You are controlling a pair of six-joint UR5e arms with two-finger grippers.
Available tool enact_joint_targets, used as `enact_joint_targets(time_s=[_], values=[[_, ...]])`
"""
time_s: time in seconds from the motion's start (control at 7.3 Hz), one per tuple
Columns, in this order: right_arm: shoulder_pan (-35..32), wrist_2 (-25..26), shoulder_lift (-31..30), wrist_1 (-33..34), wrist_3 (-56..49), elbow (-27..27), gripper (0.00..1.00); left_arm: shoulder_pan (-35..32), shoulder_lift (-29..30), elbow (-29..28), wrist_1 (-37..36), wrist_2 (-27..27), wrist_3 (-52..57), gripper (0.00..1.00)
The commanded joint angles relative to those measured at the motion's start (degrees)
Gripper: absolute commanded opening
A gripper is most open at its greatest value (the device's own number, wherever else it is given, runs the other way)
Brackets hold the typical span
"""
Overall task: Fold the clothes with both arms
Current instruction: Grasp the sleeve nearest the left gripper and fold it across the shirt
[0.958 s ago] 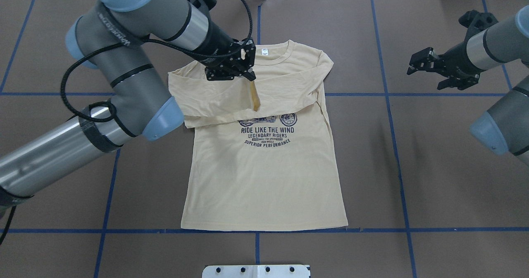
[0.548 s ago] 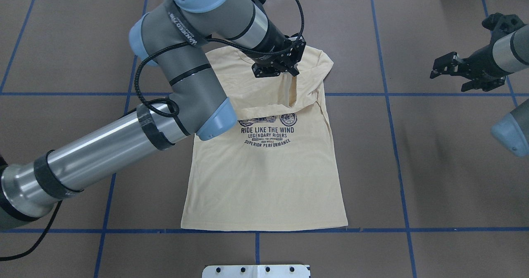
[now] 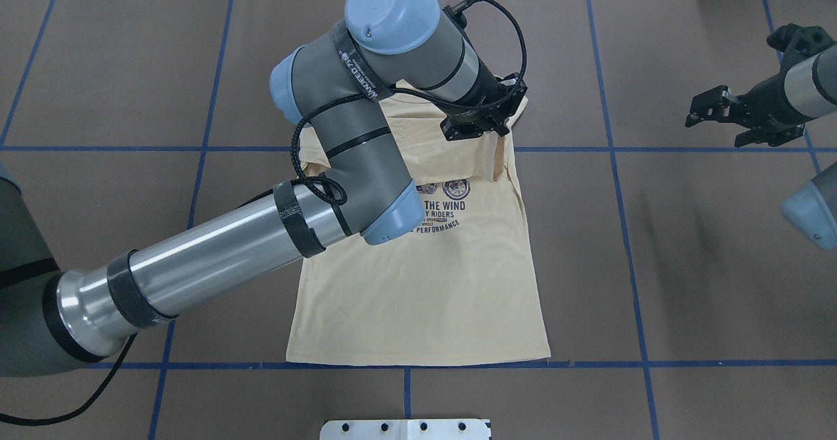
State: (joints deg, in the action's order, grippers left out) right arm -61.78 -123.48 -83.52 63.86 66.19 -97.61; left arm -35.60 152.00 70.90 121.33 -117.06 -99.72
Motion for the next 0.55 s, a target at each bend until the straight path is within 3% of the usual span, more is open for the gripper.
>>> enact_joint_targets(time_s=[0.0,0.14,0.27,0.41], values=[[0.0,0.0,-0.06,-0.14,0.08,0.23,0.99,0.7,0.58,-0.32,0.04,0.51,-1.35,0.13],[0.08,0.0,-0.06,-0.14,0.08,0.31,0.99,1.05,2.41,-3.11,1.52,0.86,-2.49,0.25],[0.08,0.0,0.2,-0.14,0.08,0.23,0.99,1.23,4.17,-6.27,3.37,1.82,-2.5,0.76],[0.26,0.0,0.64,-0.14,0.52,0.23,0.99,1.32,4.1,-6.3,3.56,2.18,-1.98,0.93]])
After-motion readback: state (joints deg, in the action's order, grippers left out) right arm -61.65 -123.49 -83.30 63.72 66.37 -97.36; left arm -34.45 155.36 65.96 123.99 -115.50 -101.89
